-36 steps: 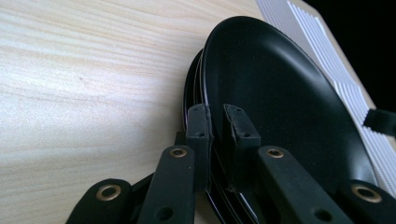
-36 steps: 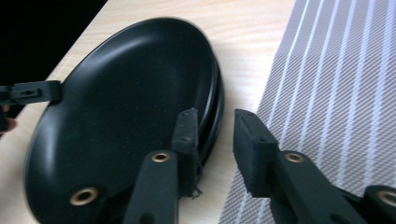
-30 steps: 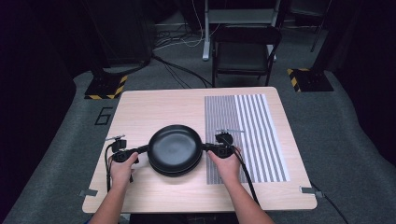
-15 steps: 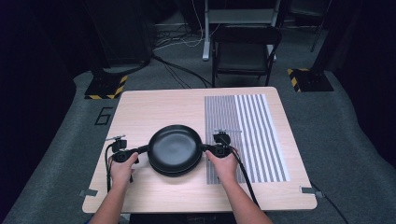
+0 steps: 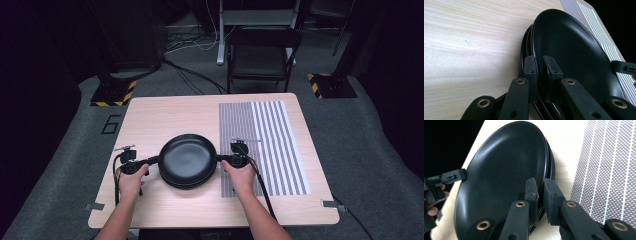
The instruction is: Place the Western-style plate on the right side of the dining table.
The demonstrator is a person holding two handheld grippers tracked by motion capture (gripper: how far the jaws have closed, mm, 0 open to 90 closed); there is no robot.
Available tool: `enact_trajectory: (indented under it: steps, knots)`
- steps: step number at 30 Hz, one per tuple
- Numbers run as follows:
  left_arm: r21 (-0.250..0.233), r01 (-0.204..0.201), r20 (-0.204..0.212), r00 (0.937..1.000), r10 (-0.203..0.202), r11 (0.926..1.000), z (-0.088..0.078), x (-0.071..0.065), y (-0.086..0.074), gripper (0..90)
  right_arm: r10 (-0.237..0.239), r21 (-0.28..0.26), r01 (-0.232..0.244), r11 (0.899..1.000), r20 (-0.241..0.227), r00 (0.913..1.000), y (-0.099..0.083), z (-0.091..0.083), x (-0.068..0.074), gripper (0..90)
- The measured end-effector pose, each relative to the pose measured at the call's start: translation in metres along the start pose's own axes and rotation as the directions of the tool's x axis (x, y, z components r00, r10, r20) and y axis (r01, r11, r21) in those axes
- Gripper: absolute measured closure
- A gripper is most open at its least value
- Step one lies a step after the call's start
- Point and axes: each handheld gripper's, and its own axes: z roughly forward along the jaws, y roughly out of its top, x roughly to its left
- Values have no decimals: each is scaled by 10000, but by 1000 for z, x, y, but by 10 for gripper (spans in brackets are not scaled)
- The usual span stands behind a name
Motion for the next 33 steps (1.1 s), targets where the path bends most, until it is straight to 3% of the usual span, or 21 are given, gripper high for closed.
enact_trajectory:
  steps: [11, 18, 23, 27, 30, 33]
  knots:
    - [43, -182, -21, 9998, 182, 9998, 2, -7, -3, 835, 258, -38, -258, 9997, -20, 9997, -1, -7, -4, 829]
    - [-8, -121, -26, 9999, 121, 9999, 3, -9, -4, 834, 216, -209, -215, 9996, 64, 9997, 0, -12, -4, 854]
    - [26, -27, 0, 10000, 27, 10000, 3, -9, -4, 835, 329, -129, -329, 9994, -12, 9995, -2, -9, -6, 822]
    - [191, -258, -165, 9995, 261, 9995, 3, -12, -4, 833, 722, -167, -724, 9972, -142, 9973, -4, -6, -9, 816]
    - [221, -154, -217, 9996, 159, 9996, 3, -14, -3, 832, 1035, -83, -1037, 9946, -195, 9944, -3, -7, -10, 820]
    - [214, -155, -256, 9995, 161, 9997, 3, -15, -3, 832, 1011, -90, -1013, 9948, -176, 9947, -3, -6, -10, 820]
